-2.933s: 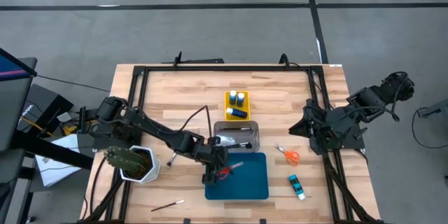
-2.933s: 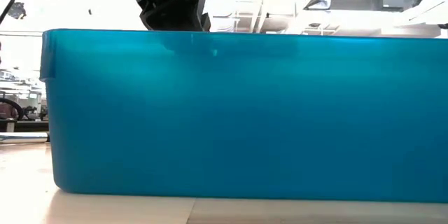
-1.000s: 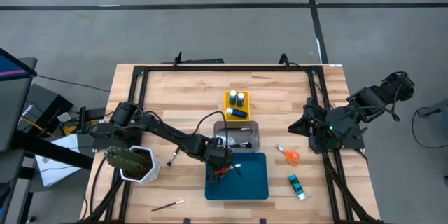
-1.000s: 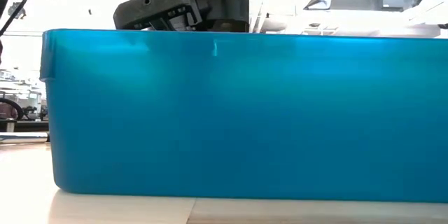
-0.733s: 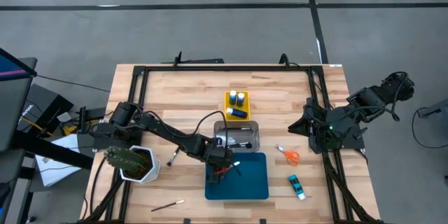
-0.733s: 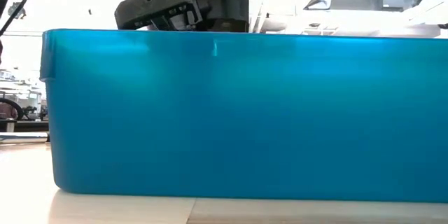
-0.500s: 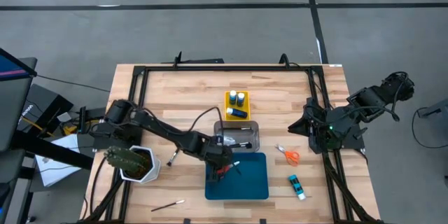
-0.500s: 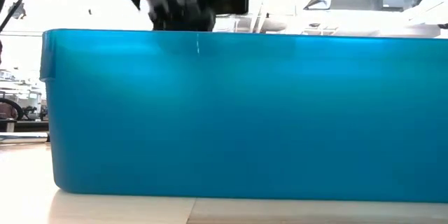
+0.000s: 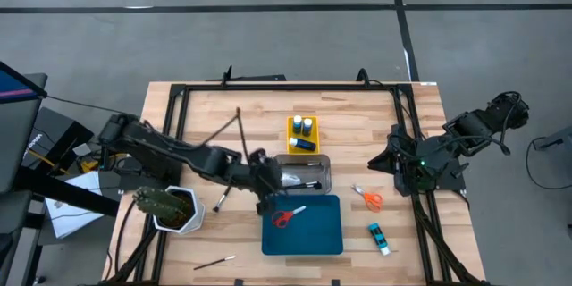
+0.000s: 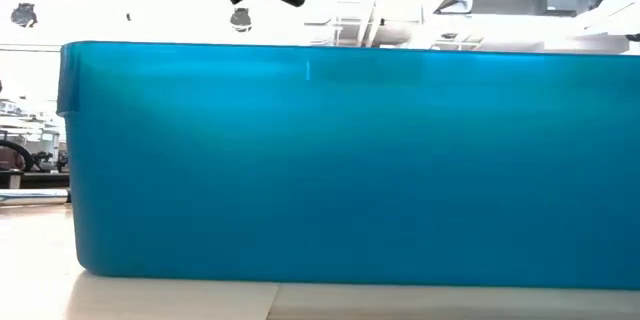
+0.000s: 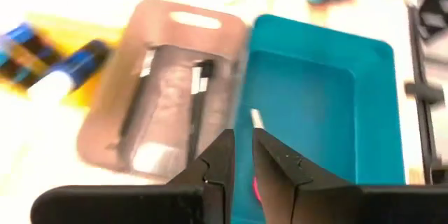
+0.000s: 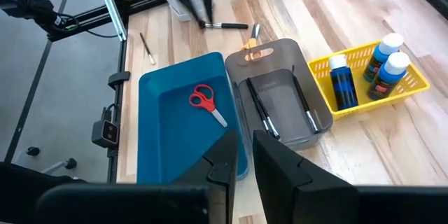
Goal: Pick & Place Paint Supplies
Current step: Put the yellow scissors into the blue bin
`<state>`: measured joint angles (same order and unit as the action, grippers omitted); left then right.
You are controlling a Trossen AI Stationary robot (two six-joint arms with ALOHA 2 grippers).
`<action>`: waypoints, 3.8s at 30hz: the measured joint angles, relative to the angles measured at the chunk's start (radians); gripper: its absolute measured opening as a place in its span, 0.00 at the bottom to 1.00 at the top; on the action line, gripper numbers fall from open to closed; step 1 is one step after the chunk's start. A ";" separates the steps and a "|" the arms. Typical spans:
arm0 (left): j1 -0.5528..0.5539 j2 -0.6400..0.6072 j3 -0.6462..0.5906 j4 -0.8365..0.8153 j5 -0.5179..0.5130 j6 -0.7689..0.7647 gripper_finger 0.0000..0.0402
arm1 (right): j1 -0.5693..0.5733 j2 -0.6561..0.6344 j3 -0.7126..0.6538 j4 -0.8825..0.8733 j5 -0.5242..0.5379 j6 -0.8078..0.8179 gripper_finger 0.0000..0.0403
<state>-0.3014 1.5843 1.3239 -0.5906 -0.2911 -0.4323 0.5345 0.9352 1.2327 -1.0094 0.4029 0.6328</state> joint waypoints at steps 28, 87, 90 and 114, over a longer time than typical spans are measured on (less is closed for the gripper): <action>0.099 -0.052 -0.343 -0.088 0.037 -1.405 0.17 | 0.002 0.000 -0.015 -0.006 0.025 0.015 0.11; 0.073 0.100 -0.466 0.050 0.052 -1.796 0.03 | 0.002 0.000 -0.098 0.036 0.044 0.022 0.11; 0.073 0.097 -0.473 0.048 0.048 -1.773 0.01 | 0.002 0.000 -0.098 0.037 0.044 0.022 0.11; 0.056 0.059 -0.489 0.116 -0.054 -1.563 0.00 | 0.002 -0.001 -0.098 0.039 0.044 0.041 0.11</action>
<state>-0.2455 1.6428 0.8349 -0.4751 -0.3450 -1.9955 0.5362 0.9344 1.1351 -0.9706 0.4469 0.6739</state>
